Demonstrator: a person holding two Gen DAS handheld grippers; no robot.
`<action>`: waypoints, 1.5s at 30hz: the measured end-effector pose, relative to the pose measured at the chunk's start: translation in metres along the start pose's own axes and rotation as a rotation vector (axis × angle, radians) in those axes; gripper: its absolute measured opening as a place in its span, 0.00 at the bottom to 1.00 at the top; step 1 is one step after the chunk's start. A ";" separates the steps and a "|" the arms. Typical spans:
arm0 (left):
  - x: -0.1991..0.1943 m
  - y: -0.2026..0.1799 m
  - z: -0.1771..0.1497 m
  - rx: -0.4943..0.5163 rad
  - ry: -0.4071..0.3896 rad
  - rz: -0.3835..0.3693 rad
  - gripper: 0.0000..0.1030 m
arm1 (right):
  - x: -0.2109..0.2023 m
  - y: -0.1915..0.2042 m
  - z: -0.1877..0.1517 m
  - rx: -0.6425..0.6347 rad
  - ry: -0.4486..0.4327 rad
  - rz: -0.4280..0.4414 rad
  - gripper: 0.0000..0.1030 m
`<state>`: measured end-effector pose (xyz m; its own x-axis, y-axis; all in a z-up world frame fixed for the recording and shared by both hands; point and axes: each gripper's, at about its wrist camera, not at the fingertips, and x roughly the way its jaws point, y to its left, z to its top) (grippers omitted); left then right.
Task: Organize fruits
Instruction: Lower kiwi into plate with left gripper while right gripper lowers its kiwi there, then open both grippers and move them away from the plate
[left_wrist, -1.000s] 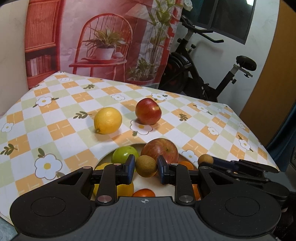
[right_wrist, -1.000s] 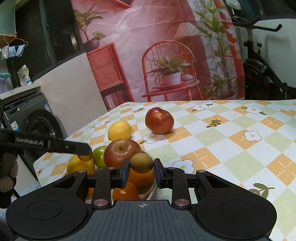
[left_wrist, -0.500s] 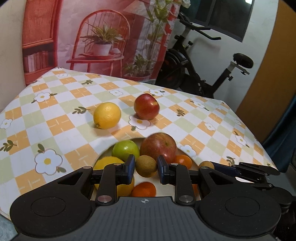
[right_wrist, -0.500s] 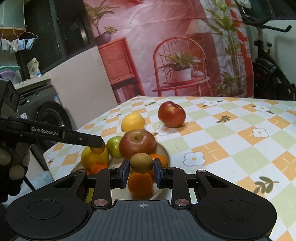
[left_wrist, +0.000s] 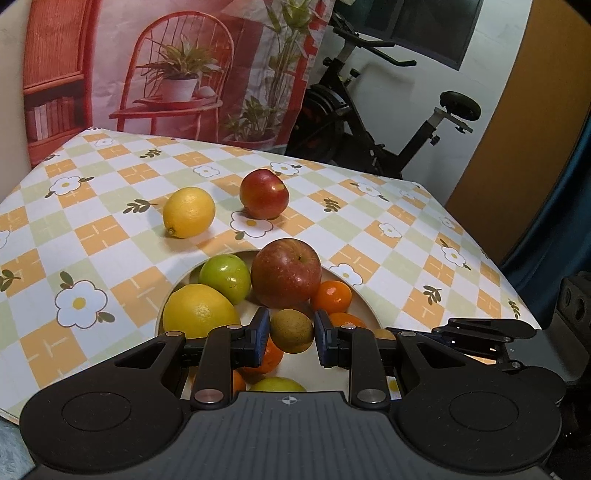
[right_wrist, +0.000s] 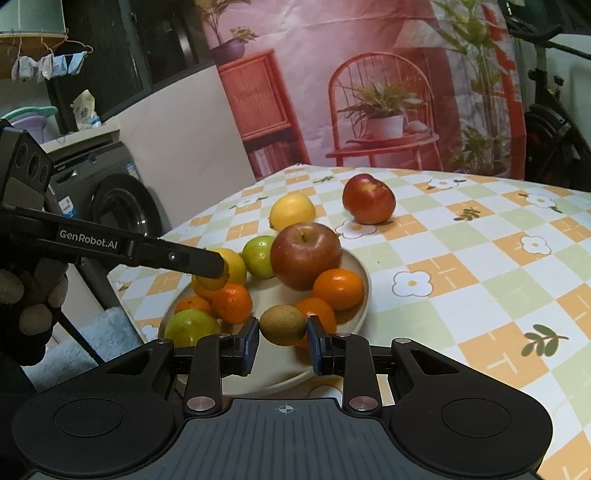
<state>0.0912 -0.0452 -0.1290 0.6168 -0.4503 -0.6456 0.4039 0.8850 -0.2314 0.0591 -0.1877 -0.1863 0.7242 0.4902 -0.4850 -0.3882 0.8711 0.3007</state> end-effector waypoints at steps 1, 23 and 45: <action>0.001 0.001 0.000 -0.004 0.002 0.001 0.27 | 0.000 0.000 -0.001 0.002 0.003 0.001 0.25; 0.020 0.002 0.009 0.115 -0.026 0.103 0.27 | 0.006 -0.003 -0.005 0.016 0.030 0.005 0.25; 0.012 0.017 0.013 0.033 -0.073 0.113 0.27 | 0.002 -0.006 -0.003 0.024 -0.004 -0.023 0.28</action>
<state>0.1143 -0.0367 -0.1318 0.7064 -0.3568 -0.6113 0.3506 0.9266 -0.1358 0.0615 -0.1921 -0.1917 0.7351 0.4696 -0.4890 -0.3575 0.8813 0.3090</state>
